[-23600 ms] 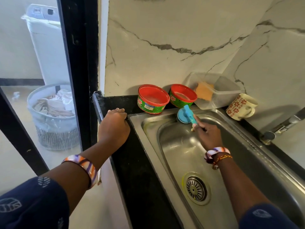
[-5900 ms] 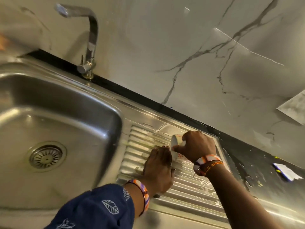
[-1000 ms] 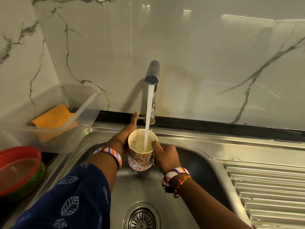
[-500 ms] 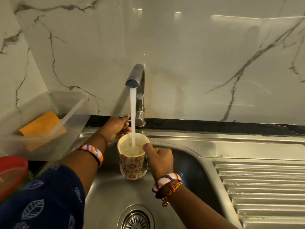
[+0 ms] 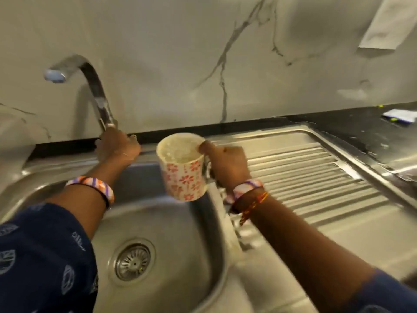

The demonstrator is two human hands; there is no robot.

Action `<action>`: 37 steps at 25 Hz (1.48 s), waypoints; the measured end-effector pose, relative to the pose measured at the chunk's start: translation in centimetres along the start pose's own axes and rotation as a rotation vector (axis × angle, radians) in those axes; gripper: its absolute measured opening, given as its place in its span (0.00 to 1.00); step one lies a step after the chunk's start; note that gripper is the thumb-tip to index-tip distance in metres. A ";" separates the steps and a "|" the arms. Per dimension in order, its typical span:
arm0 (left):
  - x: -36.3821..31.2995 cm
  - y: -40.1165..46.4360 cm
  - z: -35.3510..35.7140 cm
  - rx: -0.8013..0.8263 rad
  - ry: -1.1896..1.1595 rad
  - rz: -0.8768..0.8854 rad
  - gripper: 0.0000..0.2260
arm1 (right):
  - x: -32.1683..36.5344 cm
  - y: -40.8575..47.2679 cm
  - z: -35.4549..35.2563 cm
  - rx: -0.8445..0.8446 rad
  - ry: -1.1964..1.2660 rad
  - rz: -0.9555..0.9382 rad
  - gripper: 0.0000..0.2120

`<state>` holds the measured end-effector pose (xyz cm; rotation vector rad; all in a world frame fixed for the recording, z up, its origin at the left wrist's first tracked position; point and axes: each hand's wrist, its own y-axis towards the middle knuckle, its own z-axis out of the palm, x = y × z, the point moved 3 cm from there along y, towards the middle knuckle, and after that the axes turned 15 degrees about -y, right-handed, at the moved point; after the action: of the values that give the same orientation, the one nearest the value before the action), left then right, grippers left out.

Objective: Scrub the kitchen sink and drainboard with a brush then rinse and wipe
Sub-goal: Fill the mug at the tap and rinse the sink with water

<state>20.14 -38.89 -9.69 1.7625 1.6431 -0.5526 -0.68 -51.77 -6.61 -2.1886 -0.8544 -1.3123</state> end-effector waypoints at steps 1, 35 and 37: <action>-1.0 -2.2 1.7 0.054 0.009 0.055 0.23 | -0.8 -0.5 -2.9 -0.058 -0.020 0.026 0.22; -19.9 -42.8 20.7 0.757 0.360 0.324 0.36 | -14.1 -2.2 -36.7 0.368 -0.843 -0.074 0.14; -17.5 -42.0 17.8 0.731 0.348 0.214 0.37 | -12.8 -2.8 -33.9 0.424 -0.848 -0.161 0.14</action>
<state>-21.06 -64.02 -17.37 2.6547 1.5430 -0.8536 -28.06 -75.32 -2.71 -2.3161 -1.4666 -0.1469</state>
